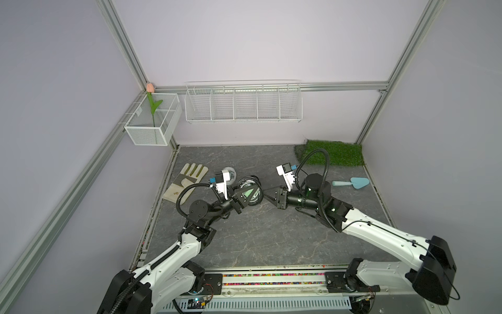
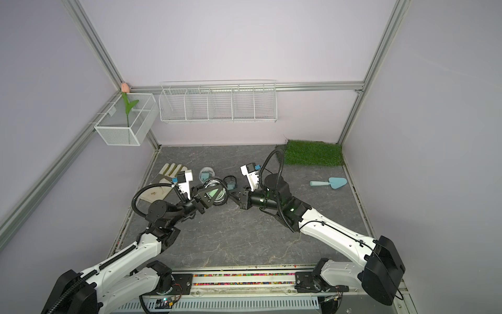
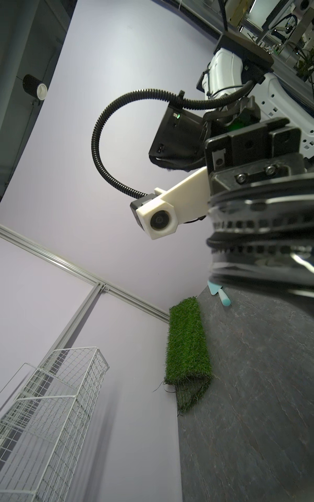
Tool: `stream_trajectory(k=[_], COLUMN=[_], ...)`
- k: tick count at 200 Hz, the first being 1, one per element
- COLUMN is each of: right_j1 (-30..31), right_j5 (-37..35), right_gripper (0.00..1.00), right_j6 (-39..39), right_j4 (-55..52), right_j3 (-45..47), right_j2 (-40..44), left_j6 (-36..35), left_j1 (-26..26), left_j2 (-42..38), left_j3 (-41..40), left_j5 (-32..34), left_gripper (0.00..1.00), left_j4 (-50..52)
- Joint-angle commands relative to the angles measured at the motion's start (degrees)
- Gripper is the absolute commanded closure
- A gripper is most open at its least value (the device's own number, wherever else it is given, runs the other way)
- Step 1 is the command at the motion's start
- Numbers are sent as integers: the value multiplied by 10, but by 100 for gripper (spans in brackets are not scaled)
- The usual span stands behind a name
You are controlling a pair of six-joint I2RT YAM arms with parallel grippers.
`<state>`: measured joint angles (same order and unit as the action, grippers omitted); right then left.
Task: Pack away charging kits
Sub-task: Zip the zipper on the storage bag.
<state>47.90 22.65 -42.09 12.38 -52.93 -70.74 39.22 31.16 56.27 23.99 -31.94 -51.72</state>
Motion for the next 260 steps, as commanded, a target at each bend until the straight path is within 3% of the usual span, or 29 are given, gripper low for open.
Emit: stream_trajectory(k=[1, 90, 120, 144, 167, 209, 247, 260], right_j1=[2, 2, 2, -1, -1, -5, -23, -33], right_j5=[-10, 11, 9, 14, 27, 77, 85, 94], right_gripper=[88, 84, 93, 94, 94, 94, 94, 94], right_j6=[20, 21, 23, 21, 5, -75, -68, -90], right_j4=[6, -42, -55, -66, -31, 189, 81, 104], right_j3=[-24, -60, -70, -79, -68, -7, -44, -33], right_j2=[8, -18, -23, -29, -31, -42, -41, -47], left_j6=[-27, -65, -70, -81, -73, -28, -95, -108], left_j1=[0, 0, 0, 0, 0, 0, 0, 0], left_j2=[-3, -1, -5, -12, -11, 28, 2, -17], left_j3=[11, 25, 24, 24, 17, 16, 15, 15], left_j5=[-4, 6, 0, 5, 0, -32, 7, 17], left_gripper=[99, 100, 100, 100, 100, 100, 100, 100], left_j4=[52, 87, 89, 104, 84, -1, 74, 92])
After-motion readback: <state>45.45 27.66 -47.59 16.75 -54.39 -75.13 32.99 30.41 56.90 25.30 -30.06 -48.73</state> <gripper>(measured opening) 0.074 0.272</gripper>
